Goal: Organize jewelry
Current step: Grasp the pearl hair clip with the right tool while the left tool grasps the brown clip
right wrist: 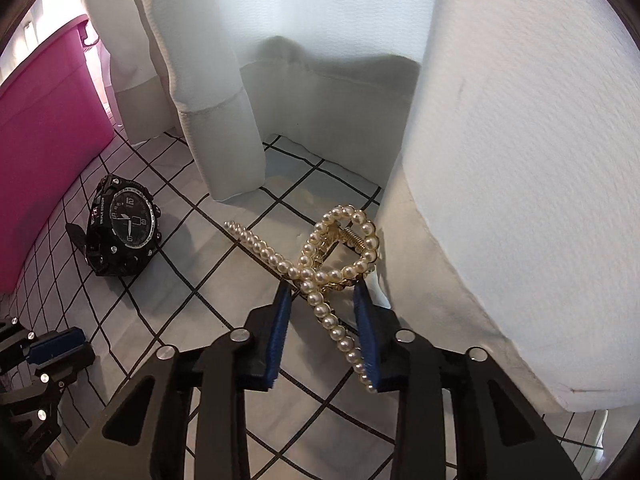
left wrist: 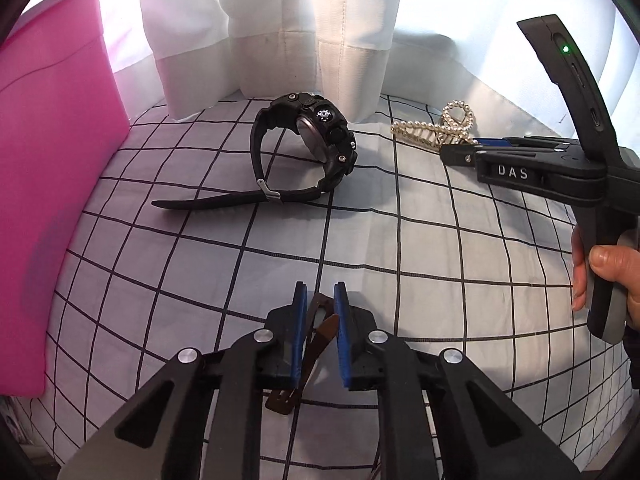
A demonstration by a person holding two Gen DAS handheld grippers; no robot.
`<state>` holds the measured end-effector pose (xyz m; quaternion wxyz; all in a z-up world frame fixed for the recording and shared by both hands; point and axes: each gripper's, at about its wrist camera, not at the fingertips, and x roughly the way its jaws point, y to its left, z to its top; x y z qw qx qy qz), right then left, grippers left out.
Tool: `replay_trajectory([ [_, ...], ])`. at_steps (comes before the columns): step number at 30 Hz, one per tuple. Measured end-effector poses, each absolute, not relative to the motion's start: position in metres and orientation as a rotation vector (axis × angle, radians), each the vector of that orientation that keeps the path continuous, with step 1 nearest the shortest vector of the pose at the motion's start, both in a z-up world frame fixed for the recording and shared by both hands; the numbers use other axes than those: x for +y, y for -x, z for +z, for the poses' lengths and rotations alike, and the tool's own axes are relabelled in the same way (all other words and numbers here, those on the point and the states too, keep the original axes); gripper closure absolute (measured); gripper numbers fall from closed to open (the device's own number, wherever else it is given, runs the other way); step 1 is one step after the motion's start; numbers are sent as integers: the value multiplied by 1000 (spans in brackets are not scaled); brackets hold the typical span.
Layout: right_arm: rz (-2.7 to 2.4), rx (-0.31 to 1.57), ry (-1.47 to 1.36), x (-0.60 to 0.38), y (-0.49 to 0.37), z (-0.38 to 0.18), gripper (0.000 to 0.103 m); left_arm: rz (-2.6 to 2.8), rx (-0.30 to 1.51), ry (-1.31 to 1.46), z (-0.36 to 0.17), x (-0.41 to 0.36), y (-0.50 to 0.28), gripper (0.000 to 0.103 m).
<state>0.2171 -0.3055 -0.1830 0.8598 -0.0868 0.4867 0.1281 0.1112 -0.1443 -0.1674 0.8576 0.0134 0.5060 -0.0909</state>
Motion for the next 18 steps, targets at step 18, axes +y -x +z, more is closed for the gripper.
replay_trajectory([
  [18, 260, 996, 75, -298, -160, -177, 92, -323, 950, 78, -111, -107, -84, 96],
])
